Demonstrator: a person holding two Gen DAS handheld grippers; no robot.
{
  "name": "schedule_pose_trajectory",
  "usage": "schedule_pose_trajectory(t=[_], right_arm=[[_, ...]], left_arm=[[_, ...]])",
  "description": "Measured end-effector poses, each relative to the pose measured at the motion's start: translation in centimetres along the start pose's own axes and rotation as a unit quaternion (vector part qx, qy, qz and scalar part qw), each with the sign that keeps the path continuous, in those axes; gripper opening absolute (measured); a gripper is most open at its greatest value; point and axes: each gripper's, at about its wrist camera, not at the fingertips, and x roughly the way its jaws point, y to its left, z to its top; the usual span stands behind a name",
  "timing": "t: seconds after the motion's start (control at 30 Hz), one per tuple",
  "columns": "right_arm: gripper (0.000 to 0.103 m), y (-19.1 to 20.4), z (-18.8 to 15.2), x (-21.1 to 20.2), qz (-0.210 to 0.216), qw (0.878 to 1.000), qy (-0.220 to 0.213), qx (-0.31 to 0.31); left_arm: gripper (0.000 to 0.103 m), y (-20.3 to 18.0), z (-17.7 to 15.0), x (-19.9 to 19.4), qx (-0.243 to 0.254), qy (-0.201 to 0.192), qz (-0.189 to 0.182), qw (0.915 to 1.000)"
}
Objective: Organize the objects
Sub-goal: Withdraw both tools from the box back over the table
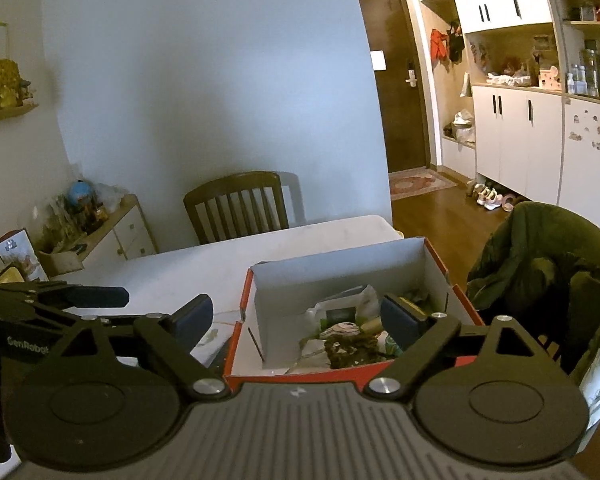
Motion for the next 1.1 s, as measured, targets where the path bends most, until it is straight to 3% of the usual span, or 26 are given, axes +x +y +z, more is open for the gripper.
schedule_pose_trajectory(t=[0.2,1.1], right_arm=[[0.103,0.5,-0.5,-1.0,0.007,1.000,-0.015,0.016],[0.103,0.1,-1.1,-1.0,-0.008,0.999,0.005,0.036]], left_arm=[[0.103,0.3,-0.4,-0.5,-0.005,0.000,0.003,1.0000],[0.103,0.6,-0.5,0.0,-0.015,0.003,0.015,0.9998]])
